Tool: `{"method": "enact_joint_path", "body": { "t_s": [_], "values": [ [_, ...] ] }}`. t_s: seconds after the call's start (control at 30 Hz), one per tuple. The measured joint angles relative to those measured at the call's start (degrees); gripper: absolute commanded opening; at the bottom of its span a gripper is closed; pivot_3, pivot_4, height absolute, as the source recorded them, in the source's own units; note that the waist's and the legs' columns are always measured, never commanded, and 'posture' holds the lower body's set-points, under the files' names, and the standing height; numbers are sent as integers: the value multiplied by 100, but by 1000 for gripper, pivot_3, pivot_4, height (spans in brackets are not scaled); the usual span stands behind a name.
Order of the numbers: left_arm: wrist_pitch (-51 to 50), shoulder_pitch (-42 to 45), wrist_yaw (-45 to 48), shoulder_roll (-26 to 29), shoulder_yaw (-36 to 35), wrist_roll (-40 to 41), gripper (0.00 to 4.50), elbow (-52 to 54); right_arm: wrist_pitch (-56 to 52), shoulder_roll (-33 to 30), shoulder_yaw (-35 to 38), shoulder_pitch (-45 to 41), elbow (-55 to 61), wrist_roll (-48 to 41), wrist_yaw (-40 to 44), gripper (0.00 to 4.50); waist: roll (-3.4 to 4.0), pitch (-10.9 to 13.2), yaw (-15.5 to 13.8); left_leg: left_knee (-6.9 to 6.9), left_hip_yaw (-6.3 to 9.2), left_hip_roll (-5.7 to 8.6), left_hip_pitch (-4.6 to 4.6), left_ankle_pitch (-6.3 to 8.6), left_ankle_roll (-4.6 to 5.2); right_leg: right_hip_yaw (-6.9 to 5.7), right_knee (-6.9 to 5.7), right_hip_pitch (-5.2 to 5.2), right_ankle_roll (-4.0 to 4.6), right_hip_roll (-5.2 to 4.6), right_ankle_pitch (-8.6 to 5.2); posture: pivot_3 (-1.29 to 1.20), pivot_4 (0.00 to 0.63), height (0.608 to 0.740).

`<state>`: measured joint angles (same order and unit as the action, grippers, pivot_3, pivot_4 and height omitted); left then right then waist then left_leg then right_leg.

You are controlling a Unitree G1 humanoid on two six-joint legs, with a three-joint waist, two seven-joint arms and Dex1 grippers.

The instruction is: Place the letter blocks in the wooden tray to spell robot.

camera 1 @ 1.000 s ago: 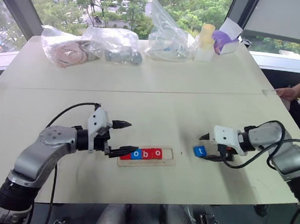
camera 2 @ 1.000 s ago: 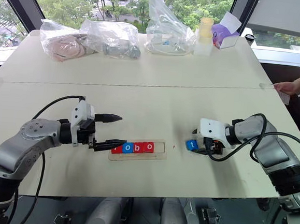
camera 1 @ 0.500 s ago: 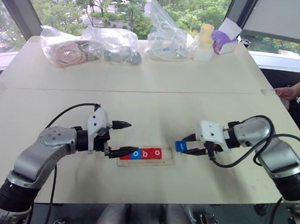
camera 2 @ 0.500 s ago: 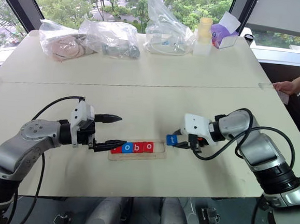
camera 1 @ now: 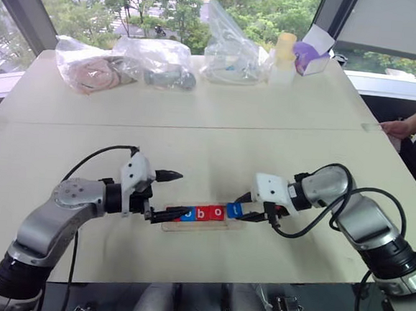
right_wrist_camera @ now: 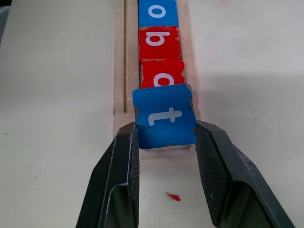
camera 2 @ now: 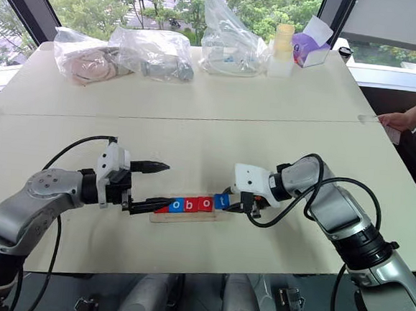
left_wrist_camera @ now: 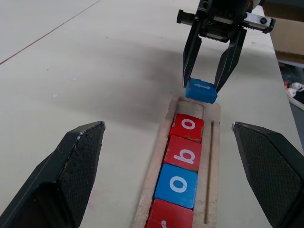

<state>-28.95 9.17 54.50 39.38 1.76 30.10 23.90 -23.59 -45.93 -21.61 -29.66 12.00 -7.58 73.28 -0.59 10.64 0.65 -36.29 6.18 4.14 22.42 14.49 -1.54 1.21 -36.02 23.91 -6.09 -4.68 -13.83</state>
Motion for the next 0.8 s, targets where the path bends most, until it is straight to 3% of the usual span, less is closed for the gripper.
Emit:
{"method": "enact_joint_path", "body": {
  "t_s": [0.8],
  "values": [
    [-205, -24, -89, 9, -83, 147, 4500, 174, 144, 167, -233, 3, -204, 300, -87, 1111, 0, 0, -2, -1, 0, 1, 0, -1, -2, 0, -2, 0, 1, 3, 1, 0, 150, 740]
  ]
}}
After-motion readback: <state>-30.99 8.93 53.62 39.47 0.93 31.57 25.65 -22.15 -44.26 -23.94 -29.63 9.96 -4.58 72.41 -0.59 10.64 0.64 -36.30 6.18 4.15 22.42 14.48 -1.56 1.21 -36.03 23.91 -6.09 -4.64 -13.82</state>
